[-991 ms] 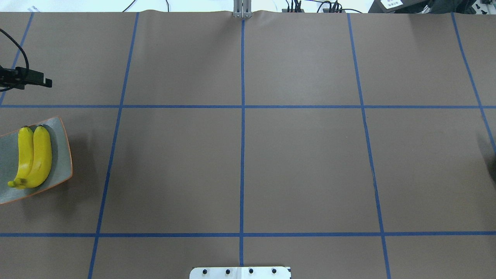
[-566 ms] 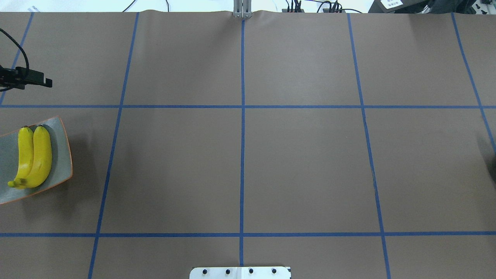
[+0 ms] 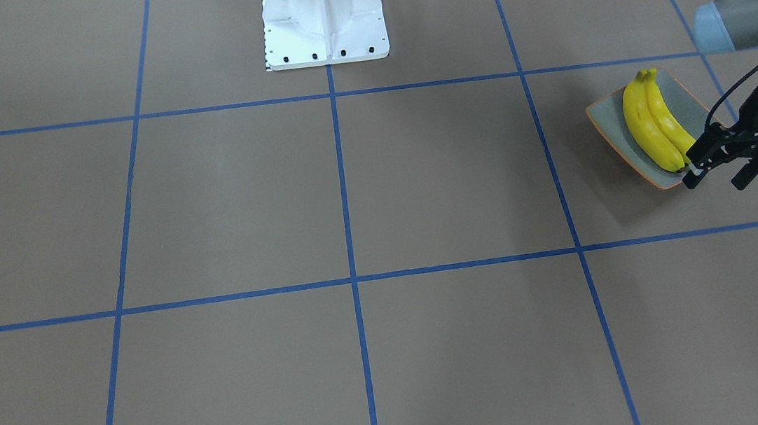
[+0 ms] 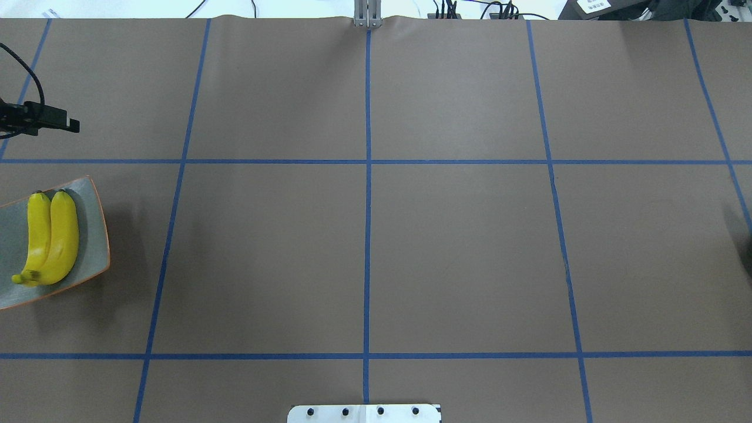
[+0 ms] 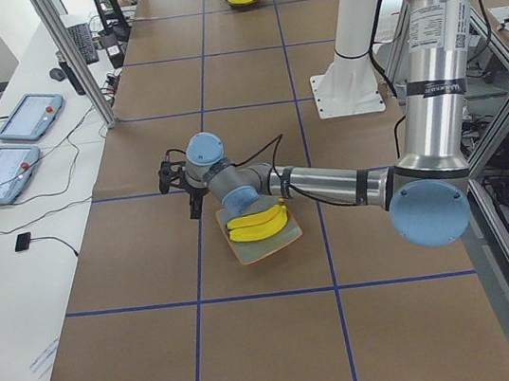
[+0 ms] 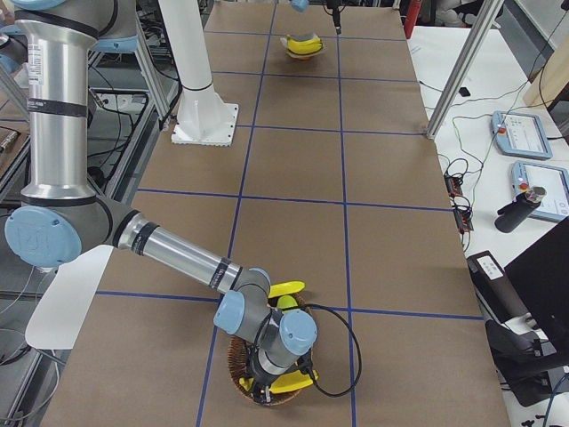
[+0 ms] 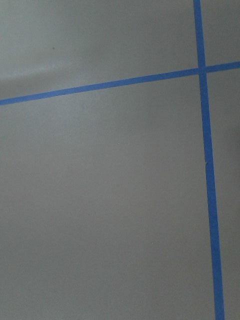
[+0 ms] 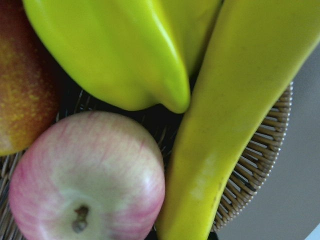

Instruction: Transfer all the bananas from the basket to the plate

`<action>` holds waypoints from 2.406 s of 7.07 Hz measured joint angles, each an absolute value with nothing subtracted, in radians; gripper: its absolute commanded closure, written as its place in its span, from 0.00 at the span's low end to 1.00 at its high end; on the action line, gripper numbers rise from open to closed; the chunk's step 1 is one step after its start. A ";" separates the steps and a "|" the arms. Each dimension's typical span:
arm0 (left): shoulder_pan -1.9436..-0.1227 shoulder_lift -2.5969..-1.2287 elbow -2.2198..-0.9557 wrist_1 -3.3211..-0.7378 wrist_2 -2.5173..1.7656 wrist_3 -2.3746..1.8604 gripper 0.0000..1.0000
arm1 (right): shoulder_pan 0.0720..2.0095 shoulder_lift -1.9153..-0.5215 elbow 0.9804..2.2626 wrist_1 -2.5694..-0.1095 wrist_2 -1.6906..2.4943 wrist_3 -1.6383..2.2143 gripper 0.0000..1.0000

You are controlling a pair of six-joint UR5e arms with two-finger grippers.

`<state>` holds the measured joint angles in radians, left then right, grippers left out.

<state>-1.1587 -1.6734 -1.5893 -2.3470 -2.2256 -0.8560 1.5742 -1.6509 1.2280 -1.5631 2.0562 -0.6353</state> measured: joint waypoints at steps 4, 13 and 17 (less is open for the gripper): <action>-1.150 -1.673 -1.581 -2.347 -2.225 -0.856 0.00 | 1.641 -1.667 1.276 -1.571 2.004 -0.679 1.00; -1.110 -1.716 -1.562 -2.344 -2.226 -0.956 0.00 | 1.635 -1.348 1.434 -1.853 2.132 -0.633 1.00; -1.075 -1.839 -1.561 -2.345 -2.229 -1.158 0.00 | 1.388 -1.174 1.507 -1.905 2.353 -0.281 1.00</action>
<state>-1.0749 -1.8394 -1.5613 -2.3448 -2.2286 -1.1582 1.3882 -1.1743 1.5069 -1.9049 2.3528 -0.2808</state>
